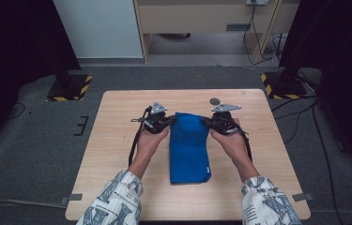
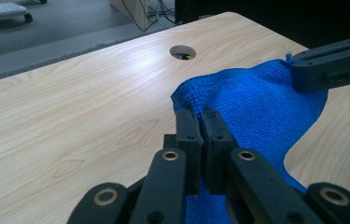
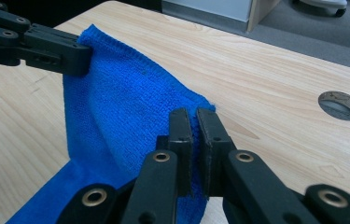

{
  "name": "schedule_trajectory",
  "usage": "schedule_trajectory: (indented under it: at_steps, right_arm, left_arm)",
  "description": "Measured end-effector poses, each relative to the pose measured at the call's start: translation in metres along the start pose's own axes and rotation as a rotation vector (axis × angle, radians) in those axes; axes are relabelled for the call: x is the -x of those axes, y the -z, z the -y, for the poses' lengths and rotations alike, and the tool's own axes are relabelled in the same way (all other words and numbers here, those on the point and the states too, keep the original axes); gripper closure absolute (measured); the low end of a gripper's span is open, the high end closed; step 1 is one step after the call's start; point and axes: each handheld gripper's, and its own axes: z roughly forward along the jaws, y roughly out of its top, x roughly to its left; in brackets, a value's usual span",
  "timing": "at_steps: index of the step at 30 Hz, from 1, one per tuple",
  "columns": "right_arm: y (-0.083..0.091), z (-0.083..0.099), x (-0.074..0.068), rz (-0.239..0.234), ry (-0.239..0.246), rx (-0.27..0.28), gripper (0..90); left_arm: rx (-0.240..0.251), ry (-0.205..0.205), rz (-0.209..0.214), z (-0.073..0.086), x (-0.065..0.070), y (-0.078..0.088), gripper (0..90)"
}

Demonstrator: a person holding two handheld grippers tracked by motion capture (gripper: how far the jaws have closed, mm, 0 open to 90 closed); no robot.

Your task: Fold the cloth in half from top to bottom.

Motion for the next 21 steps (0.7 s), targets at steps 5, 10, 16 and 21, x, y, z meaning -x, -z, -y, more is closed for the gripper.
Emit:
schedule_trajectory:
  at_steps: [5,10,16,21]
  right_arm:
    - [-0.001,-0.003,0.003,0.005,-0.015,0.007,85.3]
    - [-0.009,-0.011,0.012,0.013,-0.027,0.007,85.3]
    - [-0.019,-0.025,0.02,0.028,-0.032,0.016,85.3]
    - [-0.019,-0.02,0.014,0.013,-0.013,0.007,85.3]
  left_arm:
    - [0.002,0.013,-0.004,-0.004,-0.003,-0.005,86.8]
    - [0.008,0.028,-0.007,-0.014,-0.013,-0.014,86.9]
    - [0.011,0.025,-0.013,-0.022,-0.021,-0.016,86.9]
    - [0.004,0.019,-0.009,-0.015,-0.019,-0.009,86.8]
